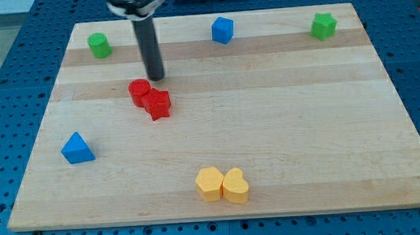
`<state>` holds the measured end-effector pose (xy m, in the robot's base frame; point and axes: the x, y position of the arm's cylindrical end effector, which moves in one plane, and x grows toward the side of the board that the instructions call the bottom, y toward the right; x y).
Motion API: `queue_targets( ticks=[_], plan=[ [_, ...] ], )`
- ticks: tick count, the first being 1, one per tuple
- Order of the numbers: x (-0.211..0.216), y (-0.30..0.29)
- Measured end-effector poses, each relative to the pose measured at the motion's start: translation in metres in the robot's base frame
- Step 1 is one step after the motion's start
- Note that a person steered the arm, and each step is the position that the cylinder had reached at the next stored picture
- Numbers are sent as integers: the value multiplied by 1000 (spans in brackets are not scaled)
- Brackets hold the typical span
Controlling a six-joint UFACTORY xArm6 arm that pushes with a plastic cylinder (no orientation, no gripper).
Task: Separate the red blocks from the each other
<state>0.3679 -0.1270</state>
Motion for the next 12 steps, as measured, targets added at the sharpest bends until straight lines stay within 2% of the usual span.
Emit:
queue_targets(
  ticks=[1, 4, 5, 6, 8, 9, 12],
  plan=[
    [32, -21],
    [126, -22],
    [131, -22],
    [122, -22],
    [64, -22],
    [49, -22],
    [55, 77]
  ],
)
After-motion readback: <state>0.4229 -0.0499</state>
